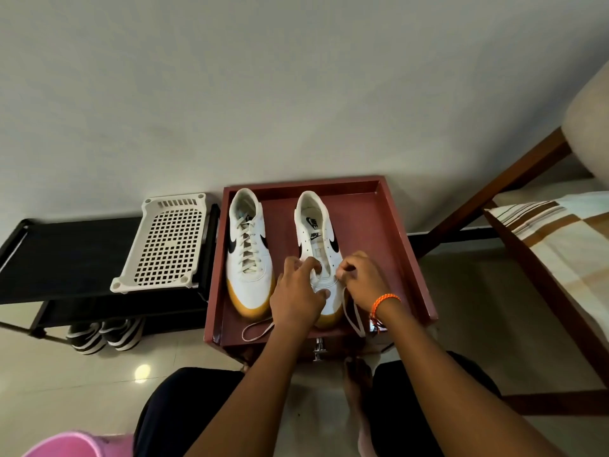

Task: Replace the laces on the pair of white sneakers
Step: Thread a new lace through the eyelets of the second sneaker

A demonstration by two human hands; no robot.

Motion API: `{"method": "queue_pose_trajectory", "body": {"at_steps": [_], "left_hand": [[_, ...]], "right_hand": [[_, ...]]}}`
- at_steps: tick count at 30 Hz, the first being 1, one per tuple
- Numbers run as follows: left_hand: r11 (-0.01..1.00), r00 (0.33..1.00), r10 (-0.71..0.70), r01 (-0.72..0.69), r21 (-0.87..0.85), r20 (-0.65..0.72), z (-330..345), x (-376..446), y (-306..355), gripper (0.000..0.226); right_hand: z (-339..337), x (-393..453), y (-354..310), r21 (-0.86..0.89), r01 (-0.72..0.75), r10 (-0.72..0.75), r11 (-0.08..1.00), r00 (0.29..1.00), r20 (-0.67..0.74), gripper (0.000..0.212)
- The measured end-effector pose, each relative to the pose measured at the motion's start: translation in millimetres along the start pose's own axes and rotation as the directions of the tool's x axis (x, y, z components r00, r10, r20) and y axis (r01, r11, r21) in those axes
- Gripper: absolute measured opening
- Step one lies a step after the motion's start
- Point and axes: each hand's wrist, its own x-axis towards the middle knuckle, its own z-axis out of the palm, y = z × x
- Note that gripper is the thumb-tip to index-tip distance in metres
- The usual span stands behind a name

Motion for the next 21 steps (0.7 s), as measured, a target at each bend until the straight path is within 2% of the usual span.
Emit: {"method": "queue_pose_trajectory", "body": {"at_steps": [3, 6, 10, 11, 13, 14, 16, 17, 18, 19, 21], "left_hand": [[1.000, 1.000, -0.009, 0.009, -0.010, 0.006, -2, 0, 0, 0.048], [1.000, 1.000, 0.005, -0.005, 0.002, 0.012, -5, 0, -1, 0.048], [1.000, 1.000, 0.007, -0.007, -0.015, 0.001, -3, 0, -1, 0.046], [0.998, 1.000, 0.012, -0.013, -0.063, -0.018, 1, 0, -3, 0.043], [0.971, 0.994, -0.043, 0.016, -0.237, -0.106, 6, -2, -9, 0.028], [0.933, 0.979, -0.126, 0.063, -0.353, -0.159, 7, -3, -13, 0.023], [0.818, 0.907, -0.357, 0.188, -0.544, -0.224, 2, -8, -18, 0.021], [0.801, 0.872, -0.418, 0.221, -0.557, -0.255, 0, -10, -19, 0.021], [0.826, 0.858, -0.422, 0.230, -0.515, -0.294, -3, -11, -17, 0.027], [0.872, 0.872, -0.373, 0.213, -0.440, -0.318, -6, -12, -14, 0.042], [0.967, 0.919, -0.169, 0.085, -0.242, -0.355, -8, -13, -8, 0.067]], "right_hand": [[-6, 0, 3, 0.173, -0.039, 0.037, 0.984, 0.999, 0.013, 0.012], [-17, -1, 0, 0.376, -0.057, 0.051, 0.925, 0.998, 0.028, 0.019], [-34, -9, -6, 0.736, -0.055, 0.054, 0.675, 0.998, 0.025, 0.017], [-37, -11, -6, 0.762, -0.054, 0.051, 0.645, 0.998, 0.028, 0.014], [-38, -11, -5, 0.723, -0.055, 0.035, 0.688, 0.998, 0.043, 0.013], [-37, -11, -4, 0.696, -0.060, 0.040, 0.716, 0.998, 0.045, 0.015], [-34, -8, -4, 0.686, -0.098, 0.126, 0.721, 0.992, 0.008, 0.020], [-33, -6, -2, 0.683, -0.114, 0.177, 0.722, 0.984, -0.024, 0.021], [-33, -5, -1, 0.673, -0.126, 0.214, 0.729, 0.976, -0.049, 0.020], [-33, -5, -1, 0.661, -0.141, 0.239, 0.737, 0.969, -0.060, 0.019], [-30, -5, 0, 0.645, -0.166, 0.256, 0.746, 0.965, -0.048, 0.018]]}}
